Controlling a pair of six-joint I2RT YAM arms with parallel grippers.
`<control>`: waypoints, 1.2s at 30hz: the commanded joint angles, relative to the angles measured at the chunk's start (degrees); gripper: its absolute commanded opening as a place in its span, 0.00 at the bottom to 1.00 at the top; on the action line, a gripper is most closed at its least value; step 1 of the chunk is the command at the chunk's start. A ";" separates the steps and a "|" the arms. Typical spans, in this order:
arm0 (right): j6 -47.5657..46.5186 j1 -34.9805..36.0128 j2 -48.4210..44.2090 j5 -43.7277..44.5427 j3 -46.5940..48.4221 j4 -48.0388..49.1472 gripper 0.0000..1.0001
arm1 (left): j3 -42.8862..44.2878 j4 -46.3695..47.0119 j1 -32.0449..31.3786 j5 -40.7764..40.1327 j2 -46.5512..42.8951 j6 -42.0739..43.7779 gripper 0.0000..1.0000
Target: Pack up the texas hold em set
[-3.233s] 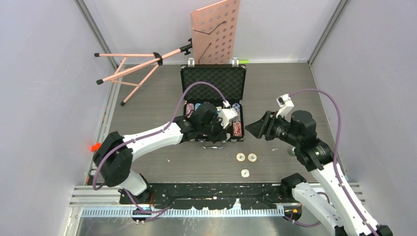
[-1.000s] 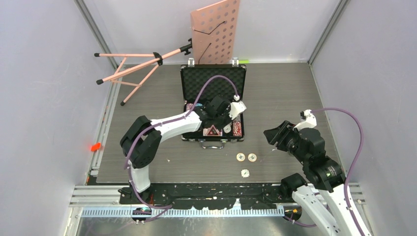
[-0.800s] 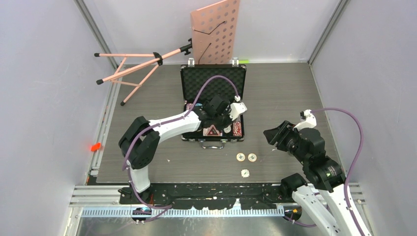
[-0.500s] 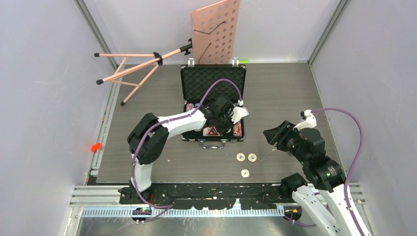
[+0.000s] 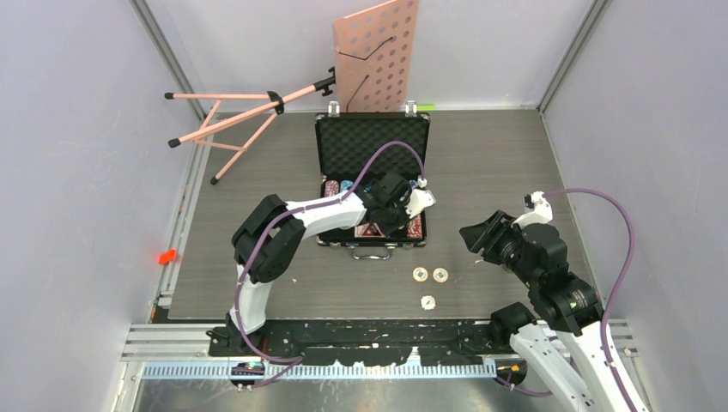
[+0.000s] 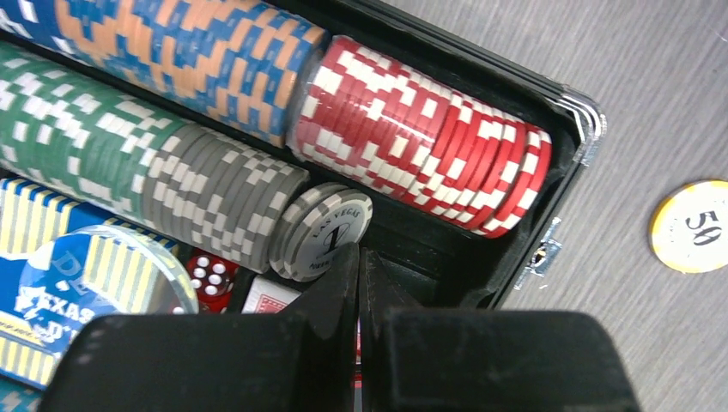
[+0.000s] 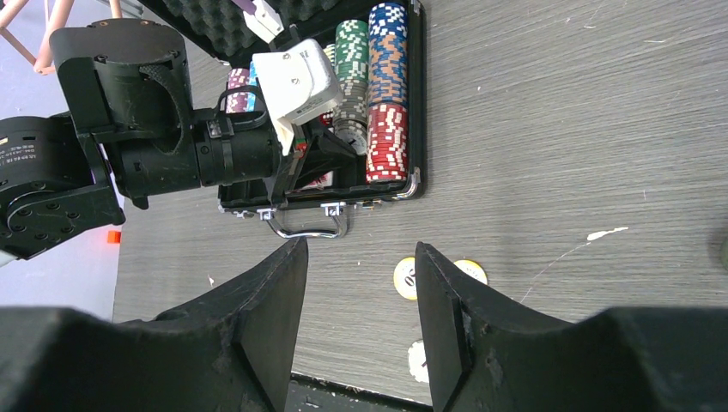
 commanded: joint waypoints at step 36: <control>22.23 28.96 28.17 22.15 6.18 -17.72 0.90 | -18.74 2.70 0.34 -10.94 -30.82 -16.56 0.52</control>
